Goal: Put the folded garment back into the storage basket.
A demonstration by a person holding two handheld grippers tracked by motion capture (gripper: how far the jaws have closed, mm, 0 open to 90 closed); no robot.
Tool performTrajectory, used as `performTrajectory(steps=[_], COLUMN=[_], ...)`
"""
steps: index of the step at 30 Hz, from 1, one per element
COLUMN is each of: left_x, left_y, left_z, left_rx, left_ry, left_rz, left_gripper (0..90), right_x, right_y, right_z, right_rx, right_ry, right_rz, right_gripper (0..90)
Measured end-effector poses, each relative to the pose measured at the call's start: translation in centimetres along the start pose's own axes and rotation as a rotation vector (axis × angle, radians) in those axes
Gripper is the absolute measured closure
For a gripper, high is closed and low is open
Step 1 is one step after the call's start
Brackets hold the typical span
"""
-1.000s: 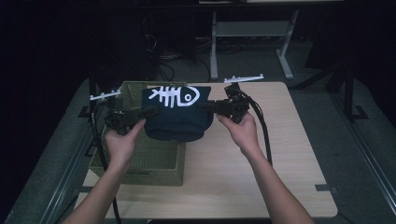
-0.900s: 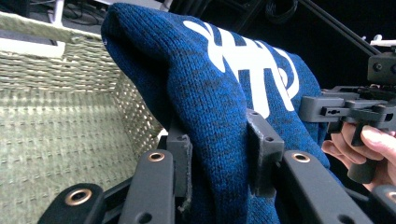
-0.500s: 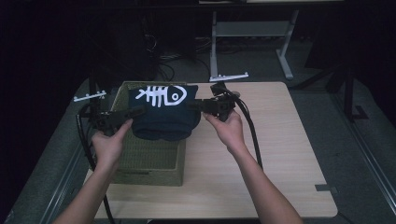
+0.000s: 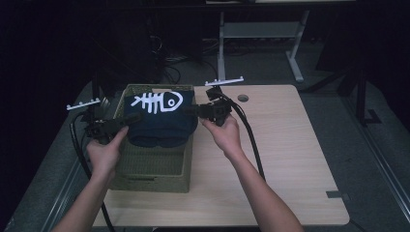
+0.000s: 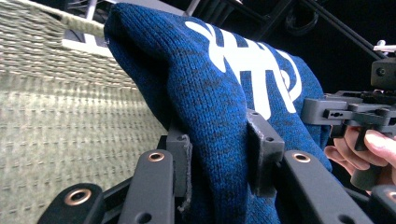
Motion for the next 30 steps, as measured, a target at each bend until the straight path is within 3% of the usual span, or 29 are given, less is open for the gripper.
performTrajectory(steps=[4, 15, 30], left_x=[0.5, 1.7, 1.9], left_y=[0.8, 2.8, 6.7], left_z=[-0.1, -0.2, 0.5], left_rx=[0.009, 0.034, 0.132], left_ry=[-0.008, -0.008, 0.037], left_rz=[-0.018, -0.048, -0.071], left_gripper=[66.2, 66.5, 65.8], right_x=[-1.0, -3.4, -7.0], right_y=[0.5, 1.0, 0.8], right_z=[0.0, 0.2, 1.5], right_rx=[0.024, -0.006, -0.026], right_ry=[0.011, 0.006, 0.04], right_rz=[0.008, -0.026, -0.032], right_gripper=[71.3, 71.3, 71.3])
Point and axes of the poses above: each handheld gripper's, and its own axes: x roughly backward along the jaws, z roughly out of its underside, y roughly to its left, the point moved 4 cm from there along -x, roughly forward along the jaws, and after that the axes turned 6 degrees about x, right-handed, at the moved point
